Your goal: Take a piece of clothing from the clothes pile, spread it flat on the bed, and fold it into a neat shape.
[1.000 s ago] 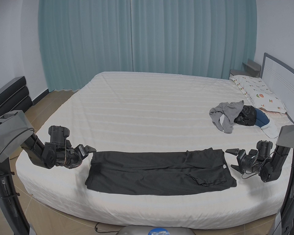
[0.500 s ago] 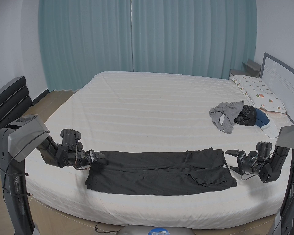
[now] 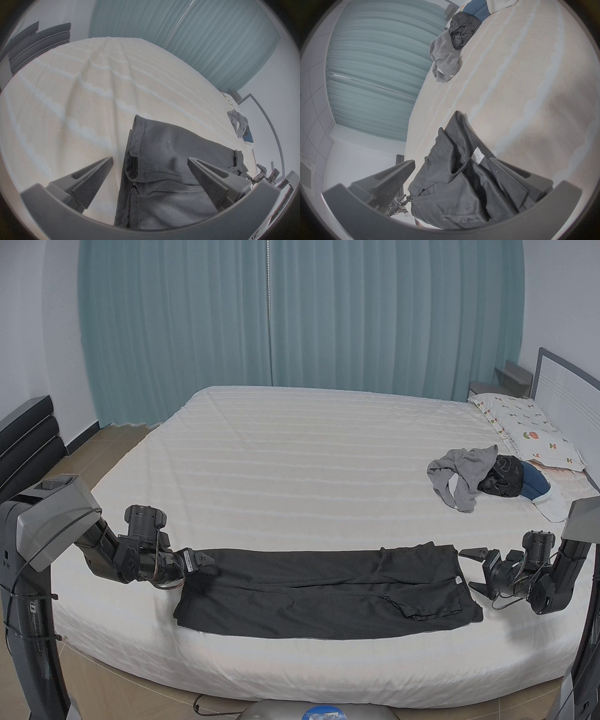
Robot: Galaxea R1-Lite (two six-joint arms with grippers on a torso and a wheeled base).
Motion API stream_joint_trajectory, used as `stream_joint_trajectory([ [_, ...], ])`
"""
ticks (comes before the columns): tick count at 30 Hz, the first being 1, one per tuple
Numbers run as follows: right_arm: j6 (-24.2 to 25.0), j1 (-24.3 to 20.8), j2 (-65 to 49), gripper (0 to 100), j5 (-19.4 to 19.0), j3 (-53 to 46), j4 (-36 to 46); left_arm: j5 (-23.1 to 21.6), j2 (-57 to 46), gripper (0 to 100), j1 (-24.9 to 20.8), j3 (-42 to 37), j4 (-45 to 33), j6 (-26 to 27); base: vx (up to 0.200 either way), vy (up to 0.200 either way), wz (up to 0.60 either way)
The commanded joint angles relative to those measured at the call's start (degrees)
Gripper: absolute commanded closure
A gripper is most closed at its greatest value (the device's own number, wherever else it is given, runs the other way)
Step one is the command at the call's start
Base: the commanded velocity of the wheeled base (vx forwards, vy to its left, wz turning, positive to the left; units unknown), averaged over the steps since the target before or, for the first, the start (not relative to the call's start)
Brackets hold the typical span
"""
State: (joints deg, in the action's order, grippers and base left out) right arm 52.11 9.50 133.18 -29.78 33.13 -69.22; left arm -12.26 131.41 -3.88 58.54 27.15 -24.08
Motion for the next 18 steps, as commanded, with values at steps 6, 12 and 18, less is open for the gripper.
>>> stream_joint_trajectory([
  [6,-0.17,-0.09,0.06,0,-0.01,-0.18,-0.04,-0.13,4.02,0,-1.05,5.18,1.68,-4.05,0.0,0.0,0.0],
  [12,-0.26,-0.09,0.06,0,-0.01,-0.18,0.05,-0.3,6.05,0,-1.05,5.8,1.06,-3.7,0.0,0.0,0.0],
  [18,-0.26,-0.09,-0.03,0,-0.1,-0.35,0.05,0.22,6.57,0,-1.05,4.04,-0.52,0.43,0.0,0.0,0.0],
])
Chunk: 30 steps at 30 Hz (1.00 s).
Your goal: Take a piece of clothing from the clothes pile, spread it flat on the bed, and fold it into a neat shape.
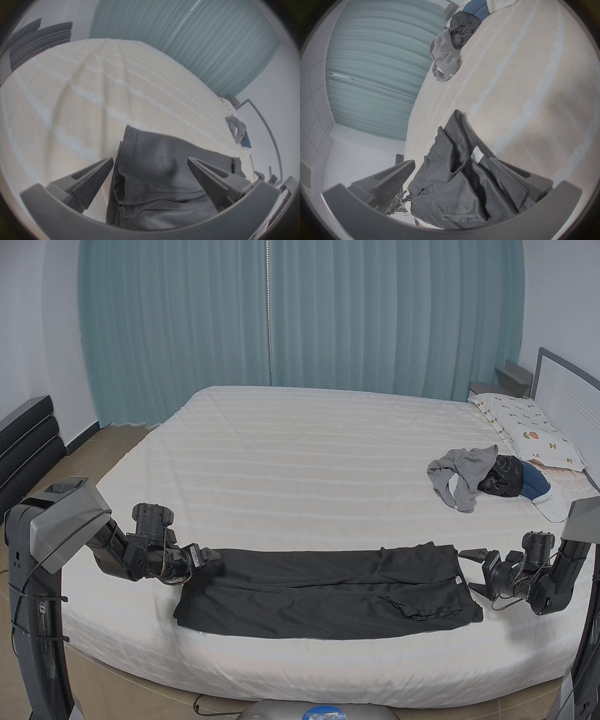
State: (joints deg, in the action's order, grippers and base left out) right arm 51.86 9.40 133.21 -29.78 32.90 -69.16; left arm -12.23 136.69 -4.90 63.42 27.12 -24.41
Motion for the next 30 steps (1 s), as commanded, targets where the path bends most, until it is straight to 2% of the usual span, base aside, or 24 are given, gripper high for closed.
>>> stream_joint_trajectory([
  [1,0.0,0.01,-0.05,0,-0.1,-0.12,-0.1,0.19,1.3,0,-0.02,-1.1,-0.49,0.94,0.0,0.0,0.0],
  [9,0.0,0.01,0.04,0,-0.1,-0.12,-0.01,0.54,1.03,0,-0.11,-2.86,-0.14,3.31,0.0,0.0,0.0],
  [16,0.0,0.01,0.04,0,-0.1,-0.12,-0.01,0.54,1.03,0,-0.55,-3.03,0.39,3.31,0.0,0.0,0.0],
  [17,0.0,0.01,0.04,0,-0.01,-0.12,-0.01,0.54,0.94,100,-0.55,-3.03,0.3,3.31,0.0,0.0,0.0],
  [30,0.0,0.01,0.12,0,-0.1,-0.03,-0.01,0.54,-1.78,100,-0.37,-4.62,0.3,2.78,0.0,0.0,0.0],
])
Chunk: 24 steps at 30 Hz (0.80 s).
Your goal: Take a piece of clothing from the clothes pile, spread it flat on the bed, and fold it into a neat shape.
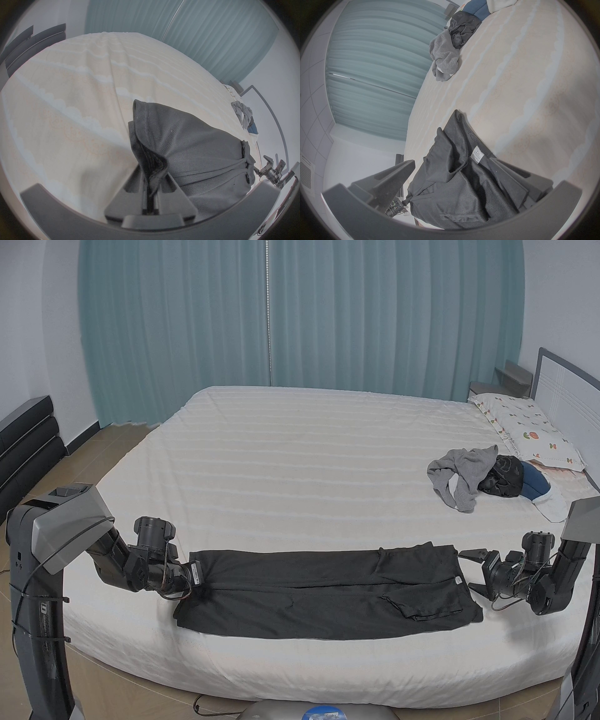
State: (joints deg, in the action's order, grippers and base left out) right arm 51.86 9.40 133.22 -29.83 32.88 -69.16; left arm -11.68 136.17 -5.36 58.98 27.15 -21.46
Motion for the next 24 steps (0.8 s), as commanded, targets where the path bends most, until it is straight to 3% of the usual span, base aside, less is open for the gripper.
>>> stream_joint_trajectory([
  [1,0.0,0.01,0.11,0,-0.05,-0.01,-0.01,-0.01,-1.61,100,0.18,-0.18,0.19,-0.17,0.0,0.0,0.0],
  [24,0.0,0.01,0.02,0,-0.05,-0.01,-0.01,-0.01,-6.35,100,2.29,-0.62,-0.69,-0.69,0.0,0.0,0.0],
])
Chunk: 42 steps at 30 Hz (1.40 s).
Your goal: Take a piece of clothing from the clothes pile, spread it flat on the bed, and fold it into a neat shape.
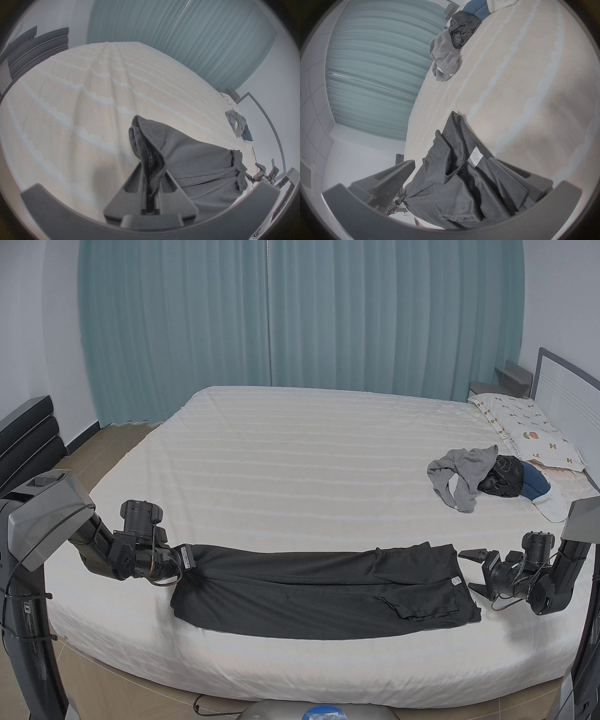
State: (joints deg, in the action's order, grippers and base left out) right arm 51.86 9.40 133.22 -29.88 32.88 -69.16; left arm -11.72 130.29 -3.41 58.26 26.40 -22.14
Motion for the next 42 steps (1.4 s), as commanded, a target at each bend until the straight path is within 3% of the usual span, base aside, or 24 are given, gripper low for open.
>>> stream_joint_trajectory([
  [1,0.0,0.01,0.11,0,0.0,-0.01,-0.01,0.03,-0.65,100,0.69,0.19,0.05,-0.01,0.0,0.0,0.0],
  [27,0.0,0.09,0.11,0,0.0,0.17,-0.01,-0.77,-1.45,100,2.89,1.95,-2.06,-0.1,0.0,0.0,0.0],
  [33,0.0,0.09,0.11,0,0.0,0.17,-0.01,-0.77,-1.01,100,2.8,1.95,-1.97,-0.01,-0.2,0.1,0.0],
  [42,0.17,0.01,0.11,0,0.0,0.26,-0.1,-0.77,-0.48,100,2.89,4.06,-1.88,-0.89,0.0,0.0,0.0],
])
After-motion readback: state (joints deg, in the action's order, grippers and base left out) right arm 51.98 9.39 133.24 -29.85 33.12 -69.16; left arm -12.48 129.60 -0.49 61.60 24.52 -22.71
